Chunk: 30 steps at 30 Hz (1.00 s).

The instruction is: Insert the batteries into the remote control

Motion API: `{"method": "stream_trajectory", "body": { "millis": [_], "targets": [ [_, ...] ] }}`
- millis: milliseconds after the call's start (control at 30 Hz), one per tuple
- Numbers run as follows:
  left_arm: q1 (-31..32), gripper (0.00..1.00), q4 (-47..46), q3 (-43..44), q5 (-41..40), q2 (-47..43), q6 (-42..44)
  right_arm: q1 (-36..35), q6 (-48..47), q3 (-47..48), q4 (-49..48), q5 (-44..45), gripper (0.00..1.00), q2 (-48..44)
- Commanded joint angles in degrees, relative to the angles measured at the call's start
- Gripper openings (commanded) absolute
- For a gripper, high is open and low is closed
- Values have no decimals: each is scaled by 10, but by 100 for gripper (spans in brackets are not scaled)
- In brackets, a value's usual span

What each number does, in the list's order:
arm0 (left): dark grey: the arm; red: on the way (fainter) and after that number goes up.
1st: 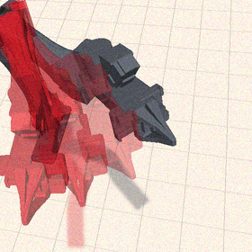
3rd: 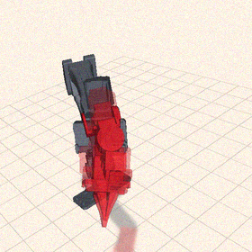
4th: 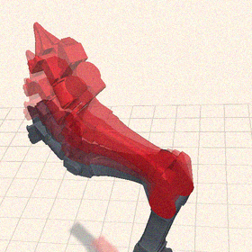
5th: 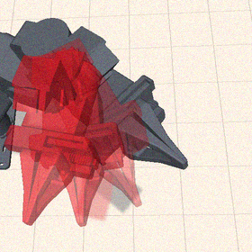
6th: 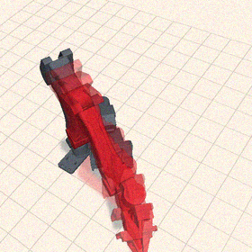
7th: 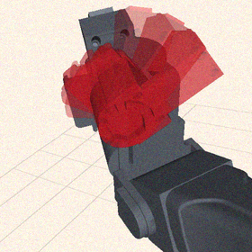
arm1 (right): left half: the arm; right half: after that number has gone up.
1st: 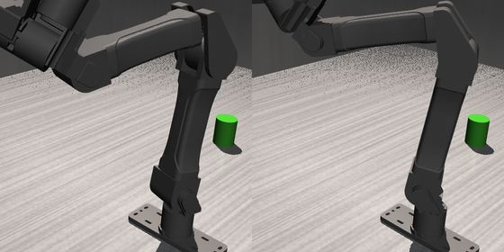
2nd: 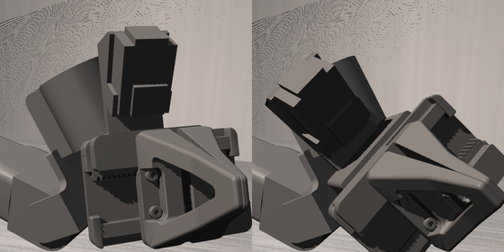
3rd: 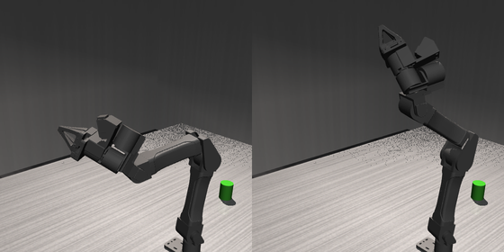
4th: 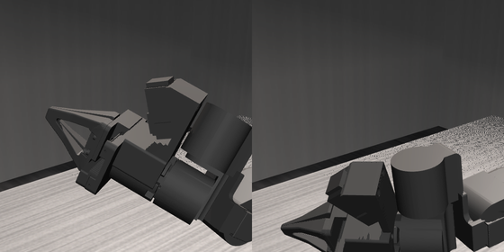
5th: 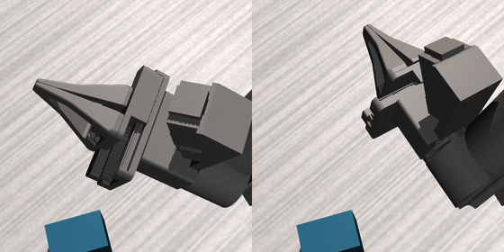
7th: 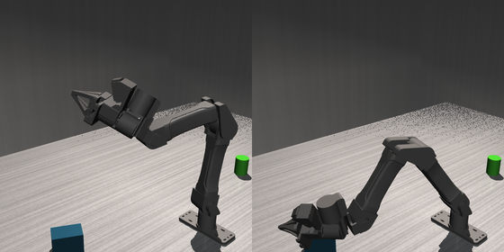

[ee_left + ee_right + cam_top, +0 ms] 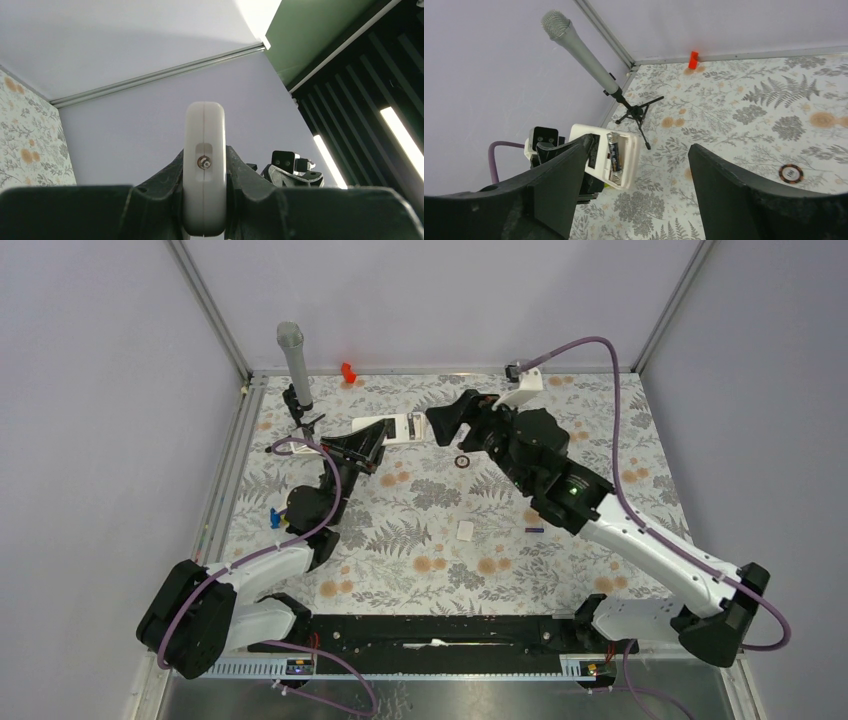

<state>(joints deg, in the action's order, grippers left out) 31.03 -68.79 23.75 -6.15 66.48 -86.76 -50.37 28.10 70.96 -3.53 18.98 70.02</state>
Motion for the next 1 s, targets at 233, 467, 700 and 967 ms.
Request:
{"method": "stream_trajectory", "body": {
  "millis": [233, 467, 700, 967],
  "targets": [
    [-10, 0, -78, -5, 42, -3, 14, 188, 302, 20, 108, -351, 96, 10],
    [-12, 0, -78, -7, 52, 9, 50, 214, 569, -62, -129, -520, 99, 45],
    [-13, 0, -98, 5, 56, 42, 61, 190, 649, -70, -165, -491, 100, 54],
    [-14, 0, -123, 21, 57, 76, 59, 166, 638, -33, -57, -459, 99, 74]
  ]
}}
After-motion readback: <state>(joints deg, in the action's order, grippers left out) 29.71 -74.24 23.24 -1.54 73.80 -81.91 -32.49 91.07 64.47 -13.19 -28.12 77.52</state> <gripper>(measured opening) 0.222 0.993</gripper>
